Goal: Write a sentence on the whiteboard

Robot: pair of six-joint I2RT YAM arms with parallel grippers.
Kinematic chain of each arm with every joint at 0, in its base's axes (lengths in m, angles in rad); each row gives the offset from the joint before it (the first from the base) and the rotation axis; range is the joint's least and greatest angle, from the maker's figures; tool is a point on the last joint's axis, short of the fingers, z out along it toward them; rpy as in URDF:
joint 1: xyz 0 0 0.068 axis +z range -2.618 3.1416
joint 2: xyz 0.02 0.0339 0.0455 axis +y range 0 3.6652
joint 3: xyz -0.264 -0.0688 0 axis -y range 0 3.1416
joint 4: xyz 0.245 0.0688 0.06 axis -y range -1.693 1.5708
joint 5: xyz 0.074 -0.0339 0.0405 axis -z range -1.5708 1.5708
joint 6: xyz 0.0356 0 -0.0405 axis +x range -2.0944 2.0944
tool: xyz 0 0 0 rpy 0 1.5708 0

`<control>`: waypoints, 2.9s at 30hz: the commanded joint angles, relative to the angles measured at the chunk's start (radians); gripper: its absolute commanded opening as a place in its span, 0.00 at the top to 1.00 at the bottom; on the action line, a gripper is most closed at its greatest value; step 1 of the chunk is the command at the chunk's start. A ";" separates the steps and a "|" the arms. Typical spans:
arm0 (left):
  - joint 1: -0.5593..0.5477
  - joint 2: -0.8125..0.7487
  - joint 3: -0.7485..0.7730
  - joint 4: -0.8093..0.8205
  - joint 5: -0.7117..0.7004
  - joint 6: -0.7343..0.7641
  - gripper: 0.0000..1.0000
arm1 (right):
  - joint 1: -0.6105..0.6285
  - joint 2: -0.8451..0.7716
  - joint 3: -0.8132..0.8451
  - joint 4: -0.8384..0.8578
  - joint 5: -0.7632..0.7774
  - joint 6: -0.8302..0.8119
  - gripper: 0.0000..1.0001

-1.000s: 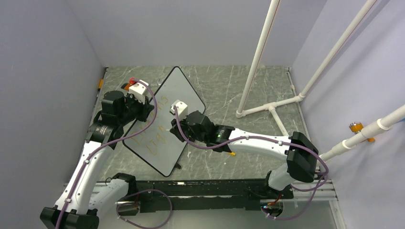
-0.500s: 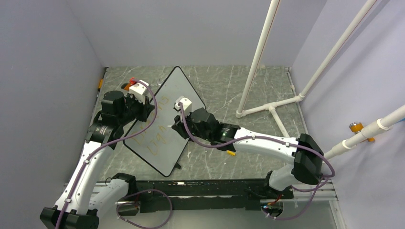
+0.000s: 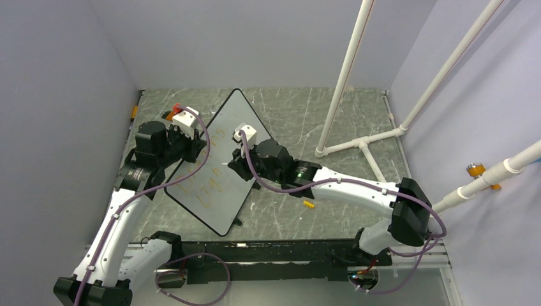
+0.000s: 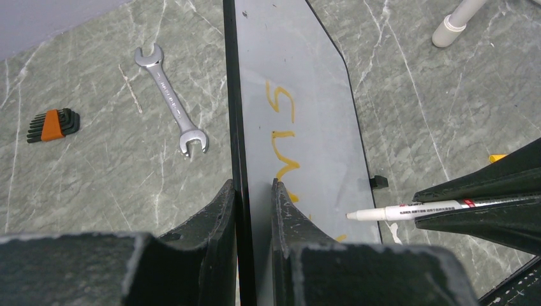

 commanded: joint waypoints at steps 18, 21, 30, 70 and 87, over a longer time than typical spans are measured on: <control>-0.021 0.023 -0.033 -0.140 0.038 0.077 1.00 | -0.050 0.080 0.068 0.083 -0.061 -0.005 1.00; -0.021 0.025 -0.032 -0.141 0.040 0.077 1.00 | -0.064 0.086 0.068 0.084 -0.063 -0.006 1.00; -0.021 0.027 -0.032 -0.141 0.035 0.077 1.00 | -0.086 0.105 0.098 0.077 -0.100 -0.019 1.00; -0.022 0.023 -0.031 -0.142 0.034 0.078 1.00 | -0.085 0.073 0.153 0.075 -0.140 0.024 1.00; -0.021 0.022 -0.031 -0.141 0.032 0.077 1.00 | -0.085 0.086 0.086 0.098 -0.156 0.061 1.00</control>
